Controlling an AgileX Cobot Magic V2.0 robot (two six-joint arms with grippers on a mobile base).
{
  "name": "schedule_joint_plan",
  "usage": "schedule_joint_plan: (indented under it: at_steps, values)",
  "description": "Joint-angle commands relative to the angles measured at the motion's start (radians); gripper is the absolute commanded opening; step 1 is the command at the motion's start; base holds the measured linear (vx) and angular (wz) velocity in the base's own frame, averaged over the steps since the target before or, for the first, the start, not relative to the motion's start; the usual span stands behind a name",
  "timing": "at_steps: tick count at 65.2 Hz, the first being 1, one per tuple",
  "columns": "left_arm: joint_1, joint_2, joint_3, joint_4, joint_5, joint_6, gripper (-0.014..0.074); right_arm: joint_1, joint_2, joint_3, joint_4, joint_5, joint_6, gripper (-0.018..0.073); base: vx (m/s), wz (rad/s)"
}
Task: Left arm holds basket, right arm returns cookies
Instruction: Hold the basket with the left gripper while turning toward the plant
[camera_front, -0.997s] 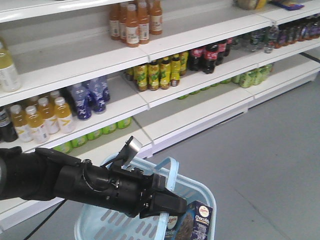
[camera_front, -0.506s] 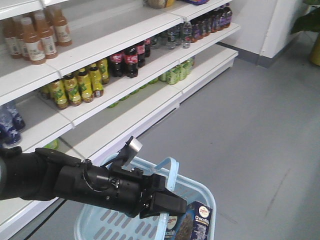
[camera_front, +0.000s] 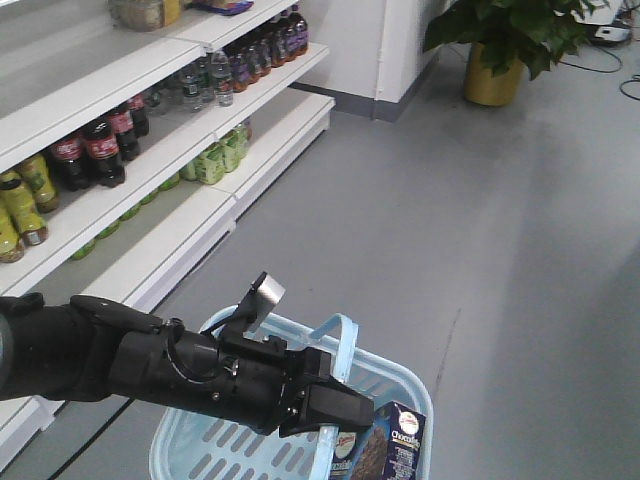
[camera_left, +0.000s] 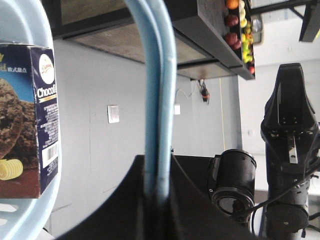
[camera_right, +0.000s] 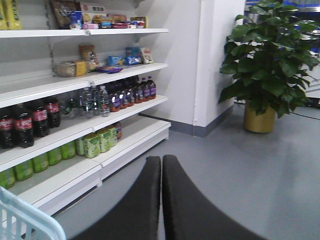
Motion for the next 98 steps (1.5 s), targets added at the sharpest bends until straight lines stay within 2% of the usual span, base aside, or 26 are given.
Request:
schedule_joint_plan:
  at_steps: [1, 67, 98]
  values:
    - [-0.006, -0.051, -0.022, -0.069, 0.079, 0.011, -0.0006, 0.000, -0.010, -0.002, -0.008, -0.070, 0.001, -0.0008, 0.12, -0.46]
    - [-0.006, -0.051, -0.022, -0.069, 0.079, 0.011, -0.0006, 0.000, -0.010, -0.002, -0.008, -0.070, 0.001, -0.0008, 0.10, -0.37]
    - [-0.006, -0.051, -0.022, -0.069, 0.079, 0.011, -0.0006, 0.000, -0.010, -0.002, -0.008, -0.070, 0.001, -0.0008, 0.14, -0.14]
